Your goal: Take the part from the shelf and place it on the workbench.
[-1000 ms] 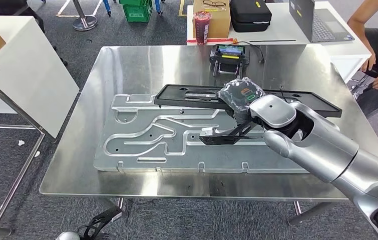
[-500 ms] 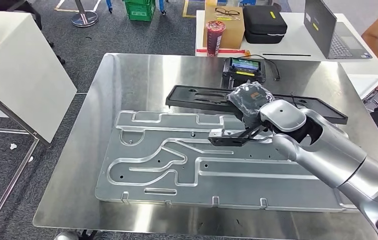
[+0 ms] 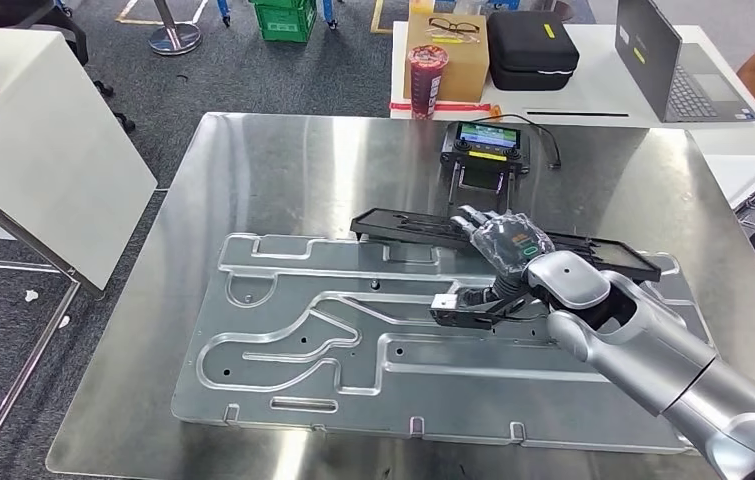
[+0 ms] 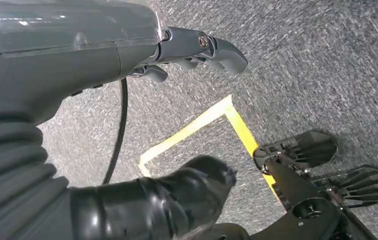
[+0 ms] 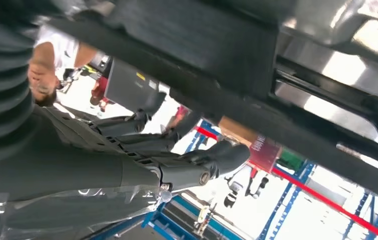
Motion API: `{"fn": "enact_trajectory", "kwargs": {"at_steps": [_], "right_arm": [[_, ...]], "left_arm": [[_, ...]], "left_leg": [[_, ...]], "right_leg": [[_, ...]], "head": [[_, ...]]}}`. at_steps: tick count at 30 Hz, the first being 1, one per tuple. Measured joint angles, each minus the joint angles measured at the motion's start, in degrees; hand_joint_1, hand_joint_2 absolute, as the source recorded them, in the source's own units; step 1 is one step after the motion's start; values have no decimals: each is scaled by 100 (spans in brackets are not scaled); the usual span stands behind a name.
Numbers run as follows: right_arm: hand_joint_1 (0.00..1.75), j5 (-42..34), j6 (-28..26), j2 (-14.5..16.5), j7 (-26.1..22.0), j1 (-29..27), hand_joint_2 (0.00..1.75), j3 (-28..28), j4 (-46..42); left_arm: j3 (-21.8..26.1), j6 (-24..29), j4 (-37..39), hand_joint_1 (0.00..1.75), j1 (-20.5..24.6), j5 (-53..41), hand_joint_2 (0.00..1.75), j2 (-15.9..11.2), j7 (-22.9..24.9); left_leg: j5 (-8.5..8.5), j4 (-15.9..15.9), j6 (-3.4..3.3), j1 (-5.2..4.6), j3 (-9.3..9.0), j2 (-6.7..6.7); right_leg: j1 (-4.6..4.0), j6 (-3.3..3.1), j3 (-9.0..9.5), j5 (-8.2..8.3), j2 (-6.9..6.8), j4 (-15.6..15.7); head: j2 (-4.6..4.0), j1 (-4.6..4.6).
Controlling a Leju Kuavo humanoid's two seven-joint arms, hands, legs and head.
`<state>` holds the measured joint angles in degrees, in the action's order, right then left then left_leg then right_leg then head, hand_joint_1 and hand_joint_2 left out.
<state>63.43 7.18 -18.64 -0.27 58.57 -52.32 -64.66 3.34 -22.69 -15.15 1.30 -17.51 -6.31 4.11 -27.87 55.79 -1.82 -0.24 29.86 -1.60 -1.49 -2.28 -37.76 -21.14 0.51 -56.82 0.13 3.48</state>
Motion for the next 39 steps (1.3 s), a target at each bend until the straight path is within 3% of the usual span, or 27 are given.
{"fn": "enact_trajectory", "kwargs": {"at_steps": [18, 21, 23, 26, 28, 29, 31, 32, 34, 37, 39], "right_arm": [[0, 179, -37, 30, -15, -90, 0, 112, -115], [0, 313, -267, 75, 204, -189, 0, 242, -445], [0, 420, -440, 125, 377, -312, 0, 408, -815], [0, 583, -603, 198, 577, -571, 0, 622, -1398], [0, 676, -681, 228, 629, -746, 0, 679, -1682], [0, 731, -749, 234, 647, -813, 0, 707, -1810], [0, 844, -933, 247, 680, -900, 0, 795, -2061], [0, 887, -1020, 263, 691, -934, 0, 846, -2186], [0, 933, -1133, 294, 705, -1007, 0, 929, -2406], [0, 942, -1170, 314, 713, -1096, 0, 989, -2631], [0, 942, -1173, 324, 715, -1113, 0, 1009, -2726]], "left_arm": [[15, -15, 0, 0, 37, -13, 0, -3, -40], [16, -8, 2, 0, 28, -70, 0, -7, -39], [16, 11, 4, 0, 24, -106, 0, -2, -39], [16, 53, 7, 0, 13, -151, 0, 5, -40], [17, 90, 9, 0, 4, -168, 0, 17, -40], [16, 114, 9, 0, 1, -178, 0, 25, -39], [17, 164, 9, 0, -8, -209, 0, 33, -39], [17, 189, 9, 0, -9, -230, 0, 35, -38], [18, 224, 10, 0, -12, -257, 0, 38, -40], [17, 236, 11, 0, -32, -280, 0, 52, -44], [16, 237, 11, 0, -35, -284, 0, 57, -44]], "left_leg": [[21, 23, 22, -9, -16, 46], [105, -44, -47, -5, -56, 60], [234, -218, -120, 31, -140, 93], [272, -277, -136, 62, -158, 137], [237, -190, -94, 98, -113, 144], [205, -119, -58, 127, -78, 142], [104, 80, 46, 173, 28, 135], [49, 194, 105, 179, 93, 133], [-4, 324, 207, 176, 188, 131], [-61, 392, 298, 199, 243, 133], [-382, 757, 328, 208, 384, 140]], "right_leg": [[14, -5, 4, 40, 42, -33], [36, 62, 30, 75, 50, 13], [48, 119, -47, -95, 47, -166], [150, 210, -485, -638, 24, -1221], [247, 299, -614, -694, -1, -1587], [294, 347, -521, -579, -17, -1438], [360, 432, -156, -342, -42, -792], [371, 438, -33, -290, -36, -550], [347, 392, 0, -324, -6, -450], [343, 249, -64, -257, -5, -450], [351, 155, -116, -187, -22, -415]], "head": [[0, -1], [0, 3], [0, -7], [0, -24], [0, -25], [0, -26], [0, -33], [0, -31], [0, -27], [0, -21], [0, -17]]}}
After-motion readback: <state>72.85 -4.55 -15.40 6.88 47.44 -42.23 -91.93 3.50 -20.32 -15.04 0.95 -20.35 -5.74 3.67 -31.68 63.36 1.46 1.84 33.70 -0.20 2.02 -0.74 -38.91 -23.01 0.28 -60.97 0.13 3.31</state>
